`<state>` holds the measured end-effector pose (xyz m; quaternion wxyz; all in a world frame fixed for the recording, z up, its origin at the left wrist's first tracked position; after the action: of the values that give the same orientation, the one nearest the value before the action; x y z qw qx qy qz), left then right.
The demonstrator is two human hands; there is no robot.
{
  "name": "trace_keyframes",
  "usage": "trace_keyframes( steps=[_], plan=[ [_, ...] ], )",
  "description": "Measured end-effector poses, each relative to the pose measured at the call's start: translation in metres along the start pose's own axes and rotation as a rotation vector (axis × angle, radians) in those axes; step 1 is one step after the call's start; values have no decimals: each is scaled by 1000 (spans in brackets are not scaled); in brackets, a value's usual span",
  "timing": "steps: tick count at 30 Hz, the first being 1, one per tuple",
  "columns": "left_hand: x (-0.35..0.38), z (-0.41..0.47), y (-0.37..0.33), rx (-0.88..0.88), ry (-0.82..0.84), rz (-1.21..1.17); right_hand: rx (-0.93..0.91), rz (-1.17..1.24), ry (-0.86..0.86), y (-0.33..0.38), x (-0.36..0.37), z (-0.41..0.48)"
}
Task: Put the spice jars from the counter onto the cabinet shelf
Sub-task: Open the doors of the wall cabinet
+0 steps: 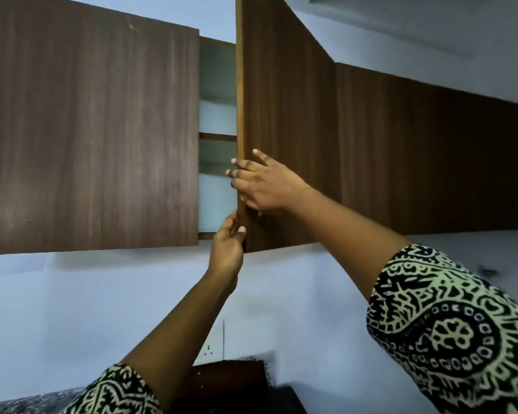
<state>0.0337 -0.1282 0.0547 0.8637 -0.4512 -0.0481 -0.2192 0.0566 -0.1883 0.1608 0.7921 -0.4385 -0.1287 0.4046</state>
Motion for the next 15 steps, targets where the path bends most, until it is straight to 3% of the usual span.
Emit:
trace_keyframes(
  steps=[6,11,15],
  plan=[
    [42,-52,-28,127,23,-42,-84,-98,-35,-29,-33,-54],
    [93,-90,-37,264,59,-52,-66,-139,-212,-66,-63,-107],
    [156,-126,-41,356,119,-48,-4,-78,-166,-107,-68,-158]
  ],
)
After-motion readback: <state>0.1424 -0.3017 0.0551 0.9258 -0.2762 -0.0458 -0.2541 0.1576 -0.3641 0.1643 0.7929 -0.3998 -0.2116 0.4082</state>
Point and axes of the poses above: each hand's wrist, its own z-axis towards the middle knuckle, its own x-axis out of the palm, y = z × x, the point moved 9 cm from there along z, towards the middle knuckle, and after that the axes turned 12 degrees about -y, right-handed, at the moved point
